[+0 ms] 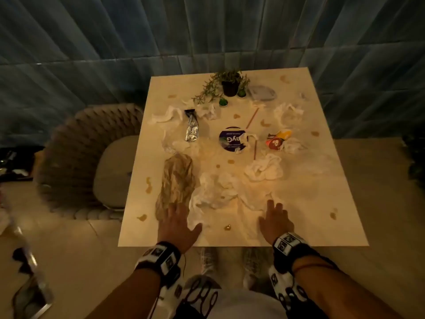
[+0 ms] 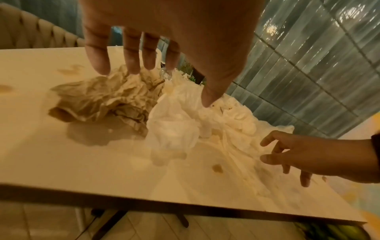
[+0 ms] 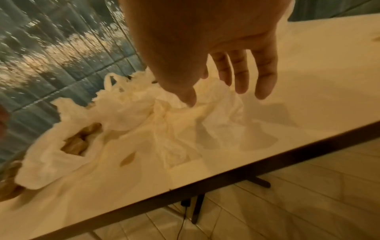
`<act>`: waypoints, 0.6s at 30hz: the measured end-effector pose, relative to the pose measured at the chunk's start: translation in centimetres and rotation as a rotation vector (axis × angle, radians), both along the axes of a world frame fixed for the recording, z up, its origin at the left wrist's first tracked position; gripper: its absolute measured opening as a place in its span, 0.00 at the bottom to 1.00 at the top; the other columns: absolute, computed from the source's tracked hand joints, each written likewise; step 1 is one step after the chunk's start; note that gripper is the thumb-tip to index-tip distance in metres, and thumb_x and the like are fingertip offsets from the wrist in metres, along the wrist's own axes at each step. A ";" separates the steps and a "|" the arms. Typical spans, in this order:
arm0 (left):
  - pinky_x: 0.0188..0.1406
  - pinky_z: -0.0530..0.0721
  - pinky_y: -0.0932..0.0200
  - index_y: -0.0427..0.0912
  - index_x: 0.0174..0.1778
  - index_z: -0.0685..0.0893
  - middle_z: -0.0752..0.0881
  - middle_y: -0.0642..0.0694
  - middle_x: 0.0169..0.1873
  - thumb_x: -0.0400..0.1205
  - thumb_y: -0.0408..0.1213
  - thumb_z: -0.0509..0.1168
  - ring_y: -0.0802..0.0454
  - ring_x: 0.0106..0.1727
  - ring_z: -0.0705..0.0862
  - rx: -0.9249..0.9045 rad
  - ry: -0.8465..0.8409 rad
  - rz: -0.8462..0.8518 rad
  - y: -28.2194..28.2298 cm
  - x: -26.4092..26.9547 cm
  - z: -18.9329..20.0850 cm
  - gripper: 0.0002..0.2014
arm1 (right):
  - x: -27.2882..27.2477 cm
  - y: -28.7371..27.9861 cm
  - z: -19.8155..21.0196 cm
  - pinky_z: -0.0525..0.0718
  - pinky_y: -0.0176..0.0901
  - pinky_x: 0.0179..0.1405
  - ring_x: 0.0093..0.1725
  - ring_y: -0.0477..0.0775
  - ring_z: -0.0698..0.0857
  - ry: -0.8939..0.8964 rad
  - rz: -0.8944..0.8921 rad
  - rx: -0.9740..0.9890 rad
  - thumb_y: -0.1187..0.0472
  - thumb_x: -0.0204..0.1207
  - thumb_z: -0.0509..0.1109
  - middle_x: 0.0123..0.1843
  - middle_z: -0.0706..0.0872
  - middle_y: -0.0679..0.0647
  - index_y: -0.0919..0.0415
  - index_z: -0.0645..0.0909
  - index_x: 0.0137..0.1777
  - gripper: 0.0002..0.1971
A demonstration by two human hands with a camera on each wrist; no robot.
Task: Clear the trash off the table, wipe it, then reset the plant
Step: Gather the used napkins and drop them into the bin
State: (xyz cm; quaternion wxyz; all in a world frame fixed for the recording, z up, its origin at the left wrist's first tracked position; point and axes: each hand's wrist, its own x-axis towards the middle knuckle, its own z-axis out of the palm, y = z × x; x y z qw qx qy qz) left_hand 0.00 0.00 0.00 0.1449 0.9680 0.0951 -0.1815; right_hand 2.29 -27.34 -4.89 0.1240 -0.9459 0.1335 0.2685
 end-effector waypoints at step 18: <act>0.61 0.76 0.40 0.42 0.60 0.76 0.71 0.41 0.60 0.75 0.47 0.64 0.37 0.63 0.73 0.027 -0.028 -0.093 -2.3 6.6 -4.4 0.20 | 3.0 -2.8 1.2 0.77 0.46 0.45 0.52 0.67 0.82 -0.537 -0.338 0.337 0.76 0.72 0.61 0.53 0.81 0.65 0.66 0.78 0.53 0.13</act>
